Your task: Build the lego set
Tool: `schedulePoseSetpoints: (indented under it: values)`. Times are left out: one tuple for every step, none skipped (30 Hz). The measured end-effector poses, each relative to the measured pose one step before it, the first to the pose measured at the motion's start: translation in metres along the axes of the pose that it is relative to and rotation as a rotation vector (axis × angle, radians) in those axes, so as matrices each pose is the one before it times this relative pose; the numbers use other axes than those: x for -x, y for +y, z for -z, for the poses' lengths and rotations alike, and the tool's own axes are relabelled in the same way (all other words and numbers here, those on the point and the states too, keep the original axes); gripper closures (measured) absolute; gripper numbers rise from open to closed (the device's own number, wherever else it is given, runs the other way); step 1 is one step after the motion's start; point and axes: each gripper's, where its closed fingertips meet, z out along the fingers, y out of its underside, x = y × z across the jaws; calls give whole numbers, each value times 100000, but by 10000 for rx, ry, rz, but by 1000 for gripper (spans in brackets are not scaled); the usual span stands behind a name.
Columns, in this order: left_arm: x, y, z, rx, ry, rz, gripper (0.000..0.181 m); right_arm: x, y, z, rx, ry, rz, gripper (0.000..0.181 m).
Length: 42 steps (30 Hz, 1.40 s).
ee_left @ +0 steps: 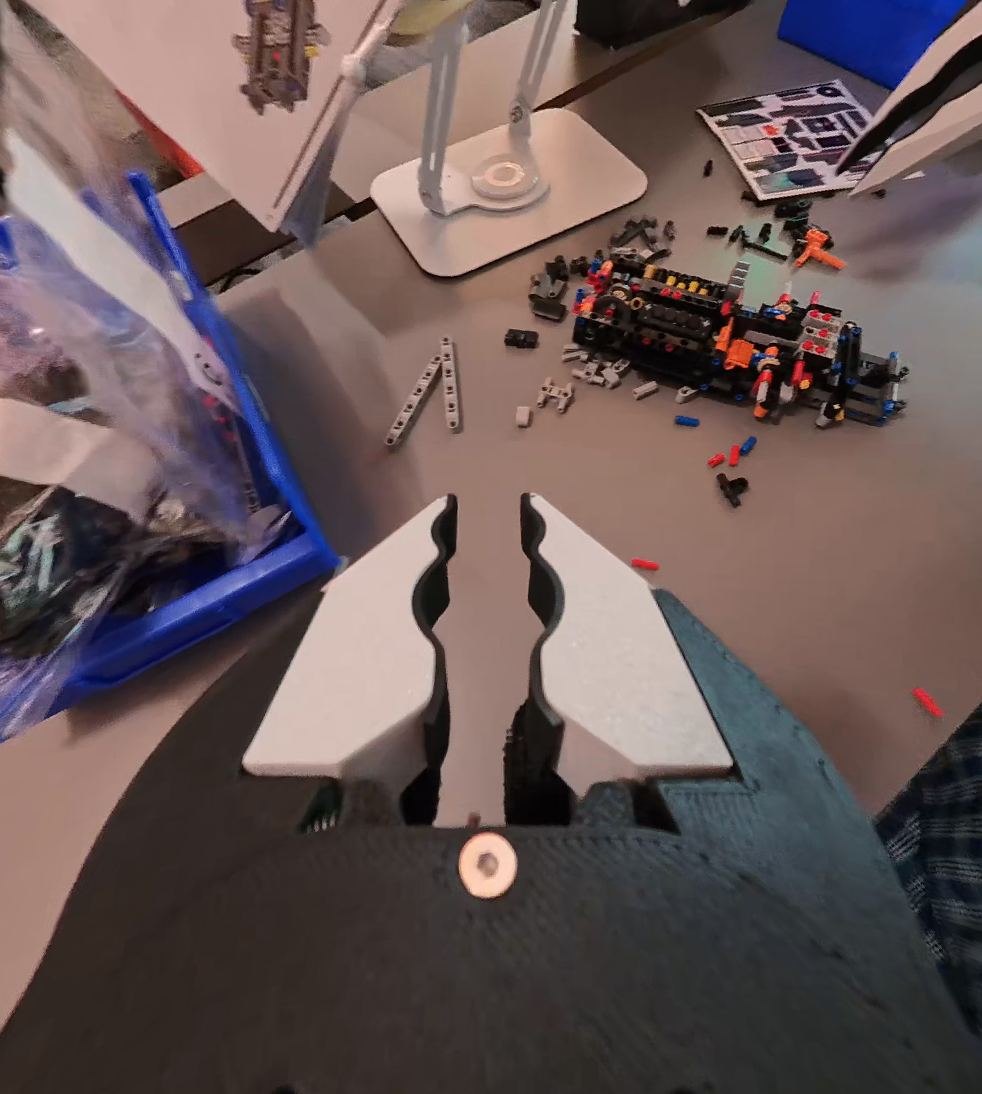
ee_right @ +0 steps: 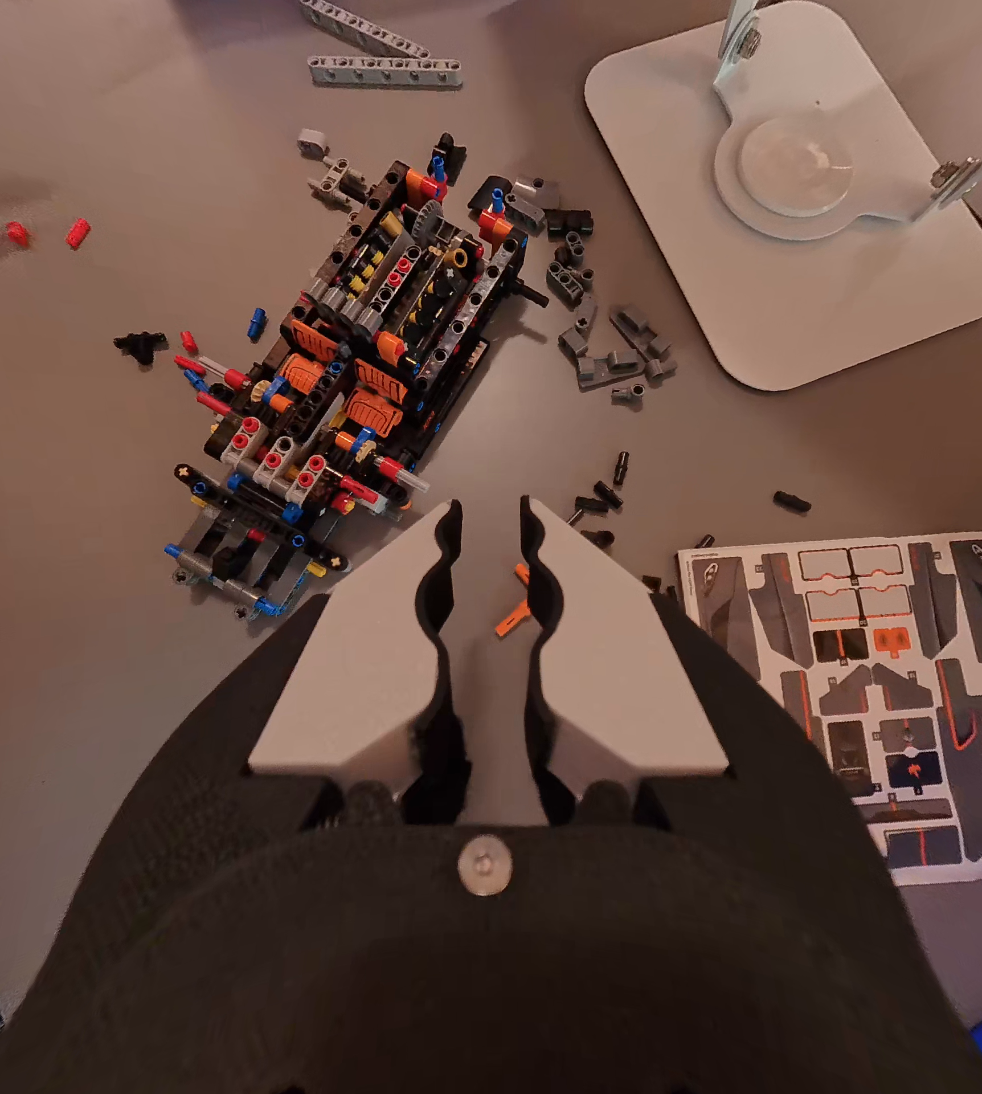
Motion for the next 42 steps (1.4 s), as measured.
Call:
schedulePoseSetpoints:
  values:
    - [448,83,574,53,-165,-25,160,92,31,65,-10,-1,-1,164]
    - [290,212,551,117,-61,-58,162,64,64,40,-8,4,8,164]
    - [181,431,532,233,16,-43,162,61,93,12,-7,-13,-3,164]
    - [130,670,471,346,51,19,162,102,141,-50,9,-47,-14,164]
    - [94,770,426,339,27,-32,162,97,180,-77,23,-59,-7,164]
    - [200,760,384,268,-100,-109,163,98,153,-87,19,-49,6,164]
    - [338,773,354,240,-188,-65,163,99,126,-90,3,-43,23,164]
    - [189,811,300,242,-68,19,163,153,55,-63,-15,-53,38,164]
    - [60,726,217,173,13,50,164,180,20,-54,-18,-53,46,164]
    - [210,684,156,128,-72,94,164,155,-44,-27,-27,-25,55,164]
    - [154,676,61,137,-24,144,164,186,-150,21,-65,-17,83,164]
    - [-68,595,-25,104,88,129,164,259,-200,30,-67,-44,85,164]
    - [-229,424,-100,44,120,77,164,313,-233,53,-65,-65,89,164]
    - [-503,296,-176,20,198,-7,164,514,-284,75,-86,-146,149,164]
    - [-784,205,-258,28,282,-88,163,757,-372,111,-120,-218,251,164]
    - [-1226,57,-351,-18,472,-155,163,910,-429,121,-112,-204,335,165]
    - [-1488,-58,-432,-56,558,-181,162,1319,-418,65,-44,-384,401,165]
    - [-1118,54,-567,49,315,-166,162,1854,-579,-14,-87,-613,461,165]
    - [-678,292,-633,177,82,-133,162,1904,-921,-195,-175,-581,367,165]
    - [-424,428,-613,221,11,-77,163,2237,-1083,-503,-155,-725,364,162]
    - [-196,329,-558,88,-35,19,164,2322,-1115,-947,-120,-710,457,161]
    - [-349,36,-503,-152,137,162,165,2268,-1044,-1395,-70,-683,510,161]
    - [-736,-160,-471,-279,397,233,165,2287,-817,-1754,49,-786,500,161]
    - [-731,-187,-436,-261,326,165,164,1874,-474,-2005,213,-699,466,160]
    - [-479,-4,-381,-94,85,23,164,1304,-53,-2027,413,-508,469,160]
    - [-463,165,-308,49,32,-59,164,846,152,-1863,484,-343,482,159]
    - [-509,73,-261,-6,65,-44,164,388,-2,-1609,325,-130,452,159]
    - [-585,-83,-225,-124,138,20,164,377,-117,-1354,177,-173,414,160]
    - [-593,-2,-221,-102,160,14,164,380,-159,-1132,95,-233,333,161]
    - [-363,251,-165,31,33,-15,164,69,-130,-902,65,-90,225,161]
    - [-163,364,-99,68,-40,11,164,53,-32,-686,87,-99,192,162]
    - [-177,275,-6,-13,8,45,164,121,-21,-522,56,-150,161,163]
    - [-187,149,74,-107,52,61,164,1,-30,-400,35,-87,67,163]
    - [-95,90,135,-146,30,91,164,-45,17,-325,48,-65,37,163]
    - [-46,74,155,-128,30,99,165,18,23,-278,48,-101,45,163]
    - [1,133,170,-83,12,55,165,18,78,-282,74,-92,22,165]
    - [119,177,189,-39,-50,23,165,80,157,-314,129,-128,14,167]
    - [185,188,218,-16,-78,13,165,109,-112,-147,-67,-149,-29,169]
    - [238,153,272,-46,-95,20,165,-39,-28,-62,-15,-77,-48,172]
    - [188,104,304,-78,-41,68,165,-134,23,-1,2,-10,-32,175]
    - [201,93,316,-95,-44,78,165,-110,51,27,-8,-31,-42,177]
    - [307,132,337,-84,-117,59,165,-146,41,44,-21,-35,-112,180]
